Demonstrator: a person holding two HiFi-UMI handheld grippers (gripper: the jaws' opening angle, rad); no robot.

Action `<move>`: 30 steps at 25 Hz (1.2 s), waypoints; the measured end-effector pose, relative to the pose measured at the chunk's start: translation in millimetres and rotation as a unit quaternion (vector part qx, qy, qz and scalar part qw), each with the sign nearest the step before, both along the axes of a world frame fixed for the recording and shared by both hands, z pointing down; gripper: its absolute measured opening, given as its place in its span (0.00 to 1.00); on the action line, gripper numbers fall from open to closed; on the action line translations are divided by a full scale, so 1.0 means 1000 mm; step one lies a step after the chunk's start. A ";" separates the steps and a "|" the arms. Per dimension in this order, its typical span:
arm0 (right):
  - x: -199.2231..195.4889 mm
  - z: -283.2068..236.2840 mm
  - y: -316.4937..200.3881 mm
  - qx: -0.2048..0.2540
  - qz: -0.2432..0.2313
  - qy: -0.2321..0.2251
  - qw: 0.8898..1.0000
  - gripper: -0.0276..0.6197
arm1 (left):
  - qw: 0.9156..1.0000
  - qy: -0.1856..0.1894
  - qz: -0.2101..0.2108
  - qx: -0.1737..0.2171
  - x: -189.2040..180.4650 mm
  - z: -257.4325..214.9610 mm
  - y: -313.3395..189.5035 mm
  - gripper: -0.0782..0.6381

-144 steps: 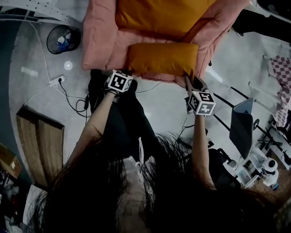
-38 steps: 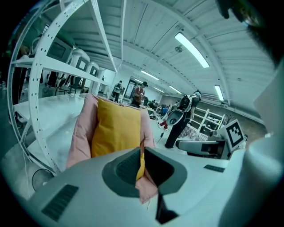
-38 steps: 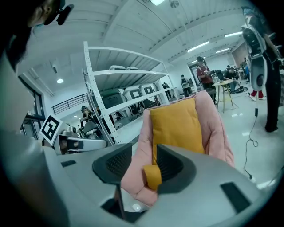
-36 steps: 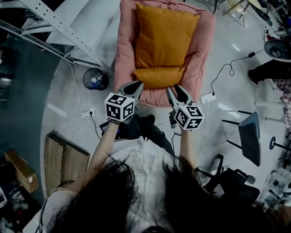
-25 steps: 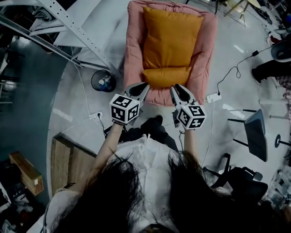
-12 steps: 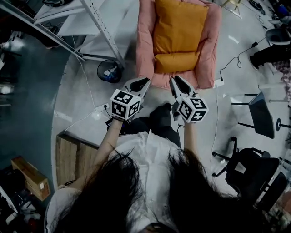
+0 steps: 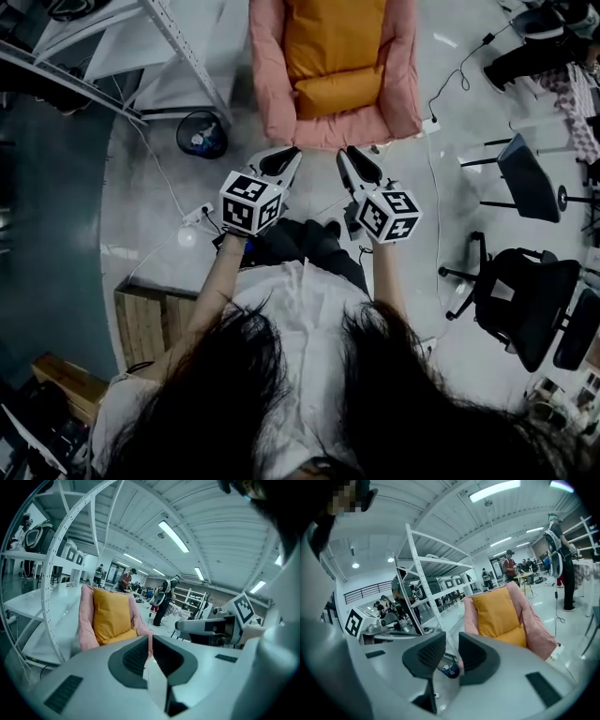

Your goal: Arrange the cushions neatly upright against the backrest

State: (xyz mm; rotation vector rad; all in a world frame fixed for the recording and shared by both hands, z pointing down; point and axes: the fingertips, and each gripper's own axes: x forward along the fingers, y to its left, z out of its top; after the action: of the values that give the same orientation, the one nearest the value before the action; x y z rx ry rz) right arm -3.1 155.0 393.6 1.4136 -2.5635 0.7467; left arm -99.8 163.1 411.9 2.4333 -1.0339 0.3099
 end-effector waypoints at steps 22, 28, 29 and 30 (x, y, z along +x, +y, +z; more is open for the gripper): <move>0.073 -0.002 0.119 0.016 -0.049 0.005 0.999 0.19 | 1.000 -0.015 -0.009 0.023 0.098 -0.012 0.115 0.14; 0.079 -0.002 0.145 0.025 -0.057 0.000 0.998 0.19 | 0.999 -0.028 -0.008 0.033 0.109 -0.013 0.143 0.14; 0.079 -0.003 0.149 0.027 -0.058 -0.001 0.998 0.19 | 0.999 -0.029 -0.009 0.036 0.109 -0.014 0.146 0.14; 0.079 -0.003 0.152 0.028 -0.060 -0.001 0.998 0.19 | 0.999 -0.030 -0.010 0.038 0.110 -0.014 0.149 0.14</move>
State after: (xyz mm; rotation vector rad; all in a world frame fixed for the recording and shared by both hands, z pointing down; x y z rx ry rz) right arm 75.9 307.5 390.4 1.2619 -2.6631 0.6628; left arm 10.0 312.0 397.5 2.4937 -1.1145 0.3436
